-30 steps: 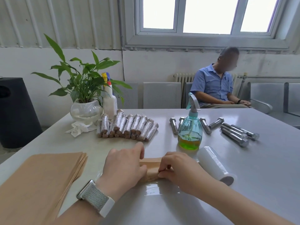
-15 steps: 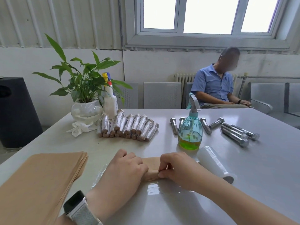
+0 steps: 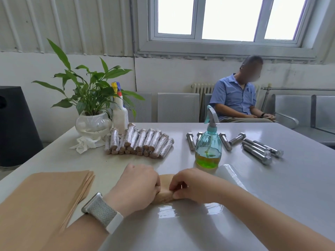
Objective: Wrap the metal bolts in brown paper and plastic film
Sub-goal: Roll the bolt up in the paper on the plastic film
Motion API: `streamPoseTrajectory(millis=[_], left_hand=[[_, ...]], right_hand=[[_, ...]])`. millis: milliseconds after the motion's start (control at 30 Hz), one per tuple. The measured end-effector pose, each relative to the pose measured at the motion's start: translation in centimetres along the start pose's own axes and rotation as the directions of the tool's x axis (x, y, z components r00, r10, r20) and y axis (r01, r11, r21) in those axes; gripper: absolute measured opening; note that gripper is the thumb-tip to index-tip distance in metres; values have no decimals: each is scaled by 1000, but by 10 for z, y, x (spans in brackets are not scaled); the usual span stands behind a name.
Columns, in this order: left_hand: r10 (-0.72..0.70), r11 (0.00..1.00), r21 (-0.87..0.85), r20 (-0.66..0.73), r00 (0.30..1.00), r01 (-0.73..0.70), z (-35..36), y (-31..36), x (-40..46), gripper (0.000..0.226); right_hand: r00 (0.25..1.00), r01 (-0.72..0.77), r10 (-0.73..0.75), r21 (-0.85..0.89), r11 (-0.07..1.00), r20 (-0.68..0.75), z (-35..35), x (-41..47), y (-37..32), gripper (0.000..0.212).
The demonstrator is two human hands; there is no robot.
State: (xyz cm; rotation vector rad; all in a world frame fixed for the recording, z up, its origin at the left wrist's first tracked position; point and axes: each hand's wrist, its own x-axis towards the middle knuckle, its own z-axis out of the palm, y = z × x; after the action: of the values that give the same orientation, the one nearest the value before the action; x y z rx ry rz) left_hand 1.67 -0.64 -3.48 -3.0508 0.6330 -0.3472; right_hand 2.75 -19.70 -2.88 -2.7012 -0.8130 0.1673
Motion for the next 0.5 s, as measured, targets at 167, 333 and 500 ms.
streamPoseTrajectory(millis=[167, 333, 500], left_hand=[[94, 995, -26, -137, 986, -99, 5, 5, -14, 22], [9, 983, -182, -143, 990, -36, 5, 2, -15, 20], [-17, 942, -334, -55, 998, -3, 5, -4, -15, 17]], right_hand=[[993, -19, 23, -37, 999, 118, -2, 12, 5, 28], [959, -62, 90, -112, 992, 267, -10, 21, 5, 31], [902, -96, 165, -187, 978, 399, -21, 28, -2, 32]])
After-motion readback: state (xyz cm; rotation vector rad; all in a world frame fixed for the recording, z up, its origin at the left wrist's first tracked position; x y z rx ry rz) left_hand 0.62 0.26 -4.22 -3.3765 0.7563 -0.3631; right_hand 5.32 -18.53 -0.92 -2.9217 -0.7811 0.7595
